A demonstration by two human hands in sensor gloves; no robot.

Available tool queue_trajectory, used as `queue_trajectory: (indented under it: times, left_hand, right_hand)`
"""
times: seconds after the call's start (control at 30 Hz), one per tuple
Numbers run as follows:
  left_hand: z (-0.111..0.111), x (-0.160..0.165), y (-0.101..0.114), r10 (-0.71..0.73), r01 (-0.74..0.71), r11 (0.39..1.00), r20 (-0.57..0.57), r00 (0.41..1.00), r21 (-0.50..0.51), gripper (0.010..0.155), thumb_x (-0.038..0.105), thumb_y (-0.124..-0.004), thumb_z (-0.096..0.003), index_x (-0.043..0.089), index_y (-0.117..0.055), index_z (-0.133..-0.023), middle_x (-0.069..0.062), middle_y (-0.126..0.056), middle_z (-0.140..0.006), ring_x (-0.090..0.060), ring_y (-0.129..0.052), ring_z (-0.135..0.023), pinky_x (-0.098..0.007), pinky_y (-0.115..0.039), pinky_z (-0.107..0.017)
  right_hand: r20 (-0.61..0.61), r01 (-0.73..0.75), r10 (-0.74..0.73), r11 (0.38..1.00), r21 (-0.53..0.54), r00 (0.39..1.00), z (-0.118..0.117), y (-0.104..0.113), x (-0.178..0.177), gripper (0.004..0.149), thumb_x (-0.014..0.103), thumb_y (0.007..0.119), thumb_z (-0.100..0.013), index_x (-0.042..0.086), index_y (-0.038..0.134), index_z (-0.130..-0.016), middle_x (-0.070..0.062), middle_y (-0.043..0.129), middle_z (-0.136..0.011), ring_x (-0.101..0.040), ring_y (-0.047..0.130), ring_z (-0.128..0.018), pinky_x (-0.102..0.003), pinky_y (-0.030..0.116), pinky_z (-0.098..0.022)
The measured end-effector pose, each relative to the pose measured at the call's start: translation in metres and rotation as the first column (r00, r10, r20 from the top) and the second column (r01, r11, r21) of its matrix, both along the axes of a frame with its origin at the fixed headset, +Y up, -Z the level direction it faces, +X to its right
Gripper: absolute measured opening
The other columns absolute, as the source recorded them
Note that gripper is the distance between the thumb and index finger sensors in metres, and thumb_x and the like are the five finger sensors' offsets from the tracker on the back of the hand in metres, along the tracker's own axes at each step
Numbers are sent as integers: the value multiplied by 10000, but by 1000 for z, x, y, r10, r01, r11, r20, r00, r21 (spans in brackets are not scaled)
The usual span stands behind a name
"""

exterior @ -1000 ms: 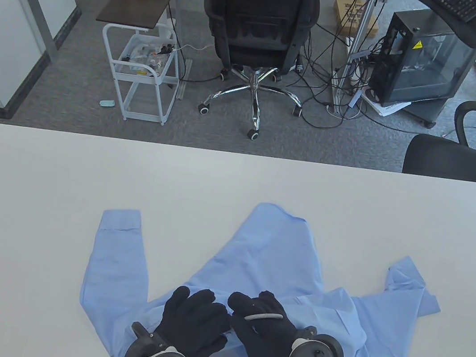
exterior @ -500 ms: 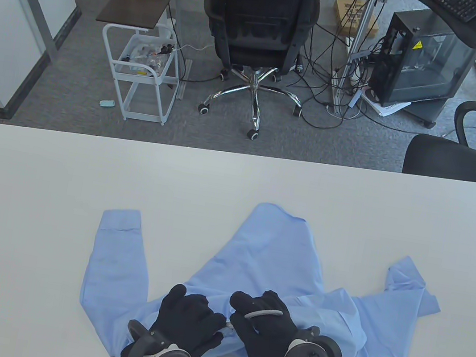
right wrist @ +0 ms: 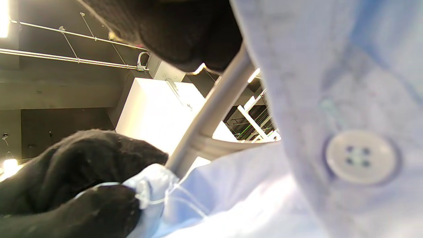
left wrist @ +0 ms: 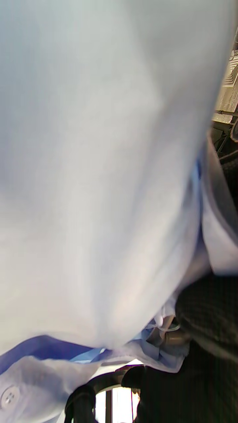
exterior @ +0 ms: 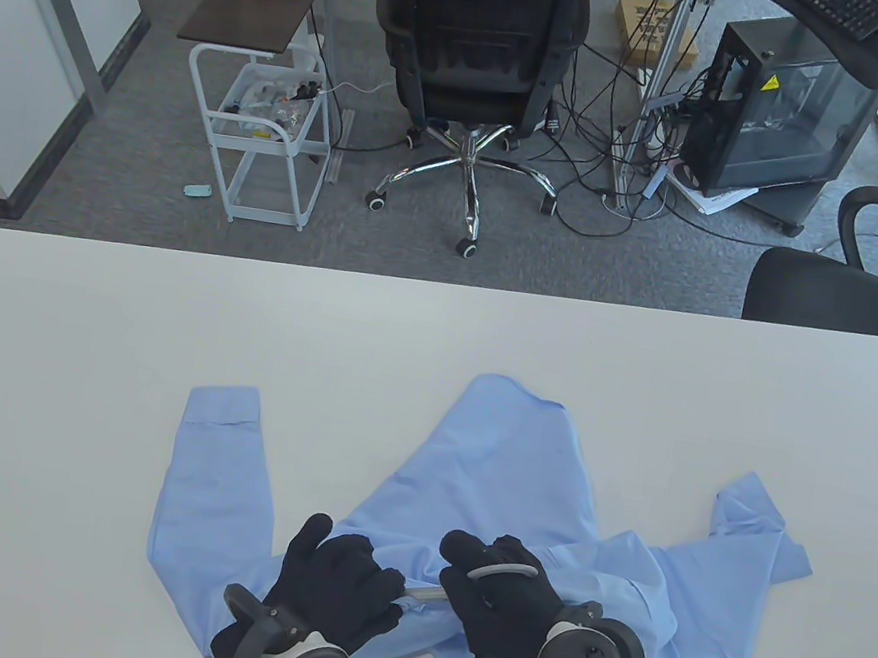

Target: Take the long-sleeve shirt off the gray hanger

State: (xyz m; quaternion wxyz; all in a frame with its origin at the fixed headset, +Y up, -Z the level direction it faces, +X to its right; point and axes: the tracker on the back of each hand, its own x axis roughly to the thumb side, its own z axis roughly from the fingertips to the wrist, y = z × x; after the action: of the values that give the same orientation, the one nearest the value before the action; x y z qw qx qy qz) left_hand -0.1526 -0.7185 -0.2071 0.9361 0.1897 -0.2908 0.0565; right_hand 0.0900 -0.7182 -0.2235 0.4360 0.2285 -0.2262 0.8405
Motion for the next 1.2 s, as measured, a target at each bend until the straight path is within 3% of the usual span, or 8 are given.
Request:
queue_trajectory:
  times: [0.43,0.6,0.8,0.97,1.1,1.2]
  left_hand:
    - [-2,-2,1,-31,31,999,-17,999,11,599,555,-842,-443,400,-690,-1002,105,-795,-971,-261,-748,-1053,-620,-382,-829]
    - [-1,-2,2,-62,65,997,-46,997,45,542,522,-889,-423,428,-719,-929,149,-807,-945,-236,-754,-1067,-610,-397,-831]
    - [-7,-3,0,-86,86,996,-53,995,-16,495,525,-867,-436,423,-718,-897,109,-822,-1017,-268,-745,-1096,-590,-419,-828]
    - [-8,-3,0,-85,84,996,-55,995,-25,497,524,-861,-438,415,-719,-902,111,-861,-988,-262,-776,-1077,-595,-429,-825]
    - [-10,-5,-2,-92,90,995,-54,994,-52,618,527,-832,-457,440,-619,-1031,115,-848,-935,-227,-806,-1019,-602,-419,-827]
    - [-10,-3,-4,-100,97,994,-53,994,-56,594,523,-823,-463,457,-645,-1025,107,-837,-942,-236,-793,-1023,-605,-410,-829]
  right_hand:
    - [71,43,-43,999,4,997,-3,8,21,497,468,761,-579,145,774,-956,67,929,-635,-228,948,-626,-644,648,-645]
    - [77,45,-44,999,-11,996,-6,5,24,501,466,764,-578,141,772,-959,62,928,-642,-234,946,-636,-657,638,-647]
    - [60,36,-34,999,-21,998,-7,4,21,498,461,764,-580,144,769,-964,57,927,-655,-241,940,-650,-669,622,-652]
    - [58,40,-39,999,-28,998,-7,4,22,498,460,764,-581,143,768,-966,53,927,-661,-246,937,-663,-690,597,-657]
    - [54,57,-55,998,-39,997,-9,3,25,500,464,764,-580,145,769,-966,54,927,-664,-245,937,-668,-694,592,-658]
    - [50,52,-50,998,-42,997,-10,3,25,499,465,762,-581,147,771,-966,50,927,-667,-249,935,-673,-700,587,-658]
